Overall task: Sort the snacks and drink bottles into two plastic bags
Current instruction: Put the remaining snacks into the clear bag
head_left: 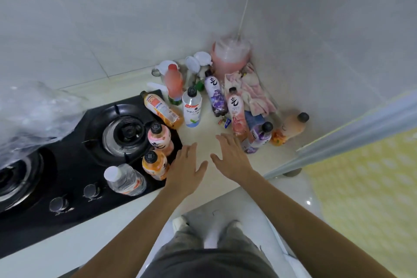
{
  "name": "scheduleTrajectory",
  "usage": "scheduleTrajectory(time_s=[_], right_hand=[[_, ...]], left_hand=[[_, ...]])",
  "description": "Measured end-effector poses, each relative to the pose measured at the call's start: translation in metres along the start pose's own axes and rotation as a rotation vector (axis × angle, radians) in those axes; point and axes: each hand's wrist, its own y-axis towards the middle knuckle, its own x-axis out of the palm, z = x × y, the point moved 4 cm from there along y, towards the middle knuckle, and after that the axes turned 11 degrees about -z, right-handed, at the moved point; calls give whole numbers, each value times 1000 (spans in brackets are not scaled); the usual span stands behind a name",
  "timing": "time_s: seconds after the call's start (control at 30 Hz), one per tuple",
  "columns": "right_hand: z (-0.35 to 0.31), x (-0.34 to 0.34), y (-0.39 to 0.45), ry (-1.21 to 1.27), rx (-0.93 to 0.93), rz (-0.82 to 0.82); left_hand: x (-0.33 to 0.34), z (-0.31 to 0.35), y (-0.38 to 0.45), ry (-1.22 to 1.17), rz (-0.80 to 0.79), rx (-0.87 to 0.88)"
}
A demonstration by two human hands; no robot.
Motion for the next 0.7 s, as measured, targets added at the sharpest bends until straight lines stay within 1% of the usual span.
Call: scheduleTrajectory(time_s=[0.13, 0.27, 0.33, 0.47, 0.57, 0.63, 0.7], right_hand=[[11, -1, 36, -33, 15, -67], [27, 0, 70, -64, 49, -145], [33, -1, 82, -68, 33, -191], [41, -6, 100, -85, -4, -174], [45, -3, 112, -67, 12, -191], [45, 1, 118, -116, 21, -209], [43, 7, 123, -197, 7, -233]], left_hand=[[3, -6, 19, -46, -1, -79], [2, -4, 35, -87, 35, -143], [-2, 0, 44, -167, 64, -193], [-26, 15, 67, -407, 267, -243], [-49, 21, 89, -538, 406, -295], [-61, 23, 102, -577, 463, -281], [-71, 25, 116, -557, 484, -248]])
